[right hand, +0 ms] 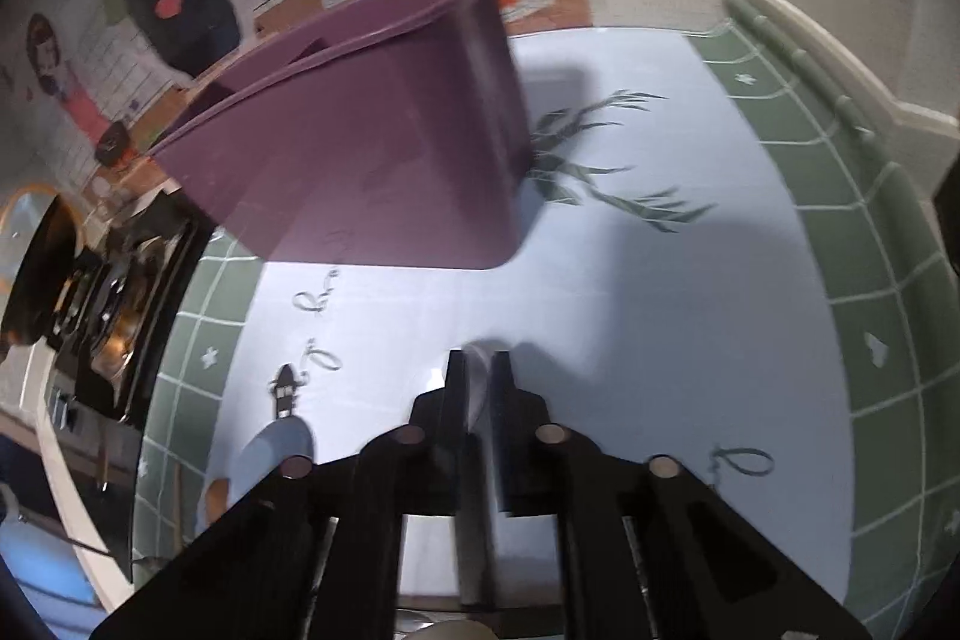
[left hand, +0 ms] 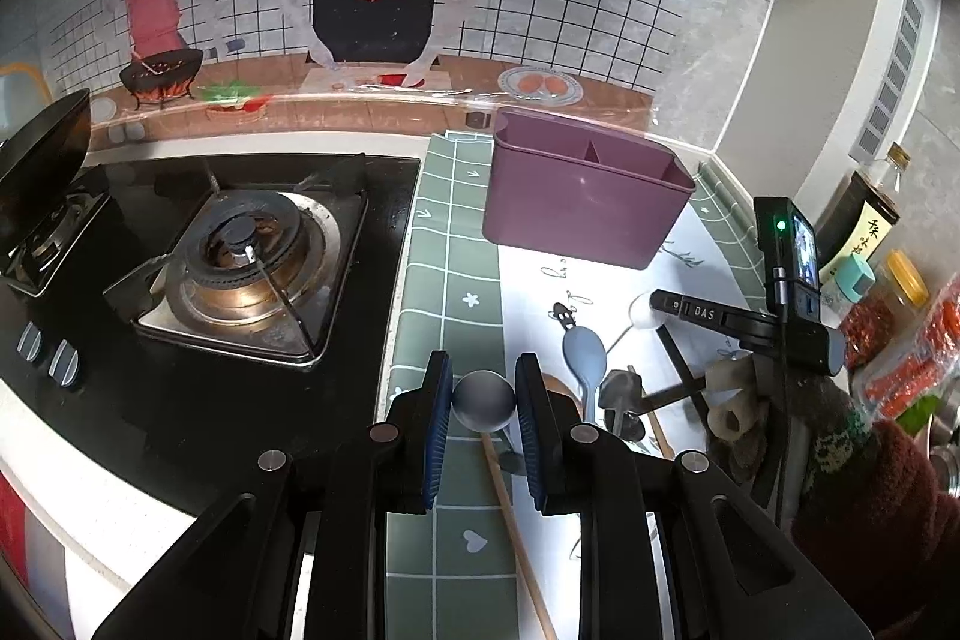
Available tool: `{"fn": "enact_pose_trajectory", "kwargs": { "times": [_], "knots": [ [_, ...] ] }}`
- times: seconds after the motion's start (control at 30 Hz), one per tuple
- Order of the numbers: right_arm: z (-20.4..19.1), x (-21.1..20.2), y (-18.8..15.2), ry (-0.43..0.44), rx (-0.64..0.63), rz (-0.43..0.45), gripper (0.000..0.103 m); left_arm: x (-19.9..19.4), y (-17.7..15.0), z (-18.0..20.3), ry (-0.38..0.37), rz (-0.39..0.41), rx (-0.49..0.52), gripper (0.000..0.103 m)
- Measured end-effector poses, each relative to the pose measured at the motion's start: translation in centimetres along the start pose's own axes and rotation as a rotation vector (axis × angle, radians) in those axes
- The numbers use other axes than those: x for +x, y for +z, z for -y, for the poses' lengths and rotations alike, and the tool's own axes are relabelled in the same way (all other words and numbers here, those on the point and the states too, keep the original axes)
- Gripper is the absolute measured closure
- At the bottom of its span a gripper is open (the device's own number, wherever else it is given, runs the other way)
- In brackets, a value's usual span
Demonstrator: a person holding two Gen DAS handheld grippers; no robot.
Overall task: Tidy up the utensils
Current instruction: 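Lift the white-ball-handled spoon up with the left gripper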
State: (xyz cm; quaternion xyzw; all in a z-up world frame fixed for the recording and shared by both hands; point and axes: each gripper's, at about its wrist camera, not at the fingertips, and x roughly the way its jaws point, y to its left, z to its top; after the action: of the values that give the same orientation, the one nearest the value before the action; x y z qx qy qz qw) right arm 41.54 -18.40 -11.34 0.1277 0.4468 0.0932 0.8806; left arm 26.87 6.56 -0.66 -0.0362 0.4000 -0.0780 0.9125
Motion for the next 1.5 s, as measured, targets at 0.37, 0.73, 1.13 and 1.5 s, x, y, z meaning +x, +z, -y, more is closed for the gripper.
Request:
{"fn": "enact_pose_trajectory", "kwargs": {
  "times": [0.37,0.73,1.13,1.5],
  "knots": [
    [-2.1,-9.9,0.8,0.009,-0.105,0.205,0.1,-0.4,1.4,0.4,-0.06,0.048,0.014,0.084],
    [-3.8,-17.0,2.9,-0.136,-0.245,0.365,0.1,-1.7,6.8,0.9,-0.131,0.157,0.067,0.092],
    [-0.5,-13.6,-0.2,-0.123,-0.153,0.232,0.1,2.8,1.2,-5.9,-0.008,-0.045,-0.142,0.085],
    [-1.0,-11.3,-1.7,-0.084,-0.165,0.168,0.1,6.6,-2.1,-8.1,0.128,-0.073,-0.31,0.063]
  ]
}}
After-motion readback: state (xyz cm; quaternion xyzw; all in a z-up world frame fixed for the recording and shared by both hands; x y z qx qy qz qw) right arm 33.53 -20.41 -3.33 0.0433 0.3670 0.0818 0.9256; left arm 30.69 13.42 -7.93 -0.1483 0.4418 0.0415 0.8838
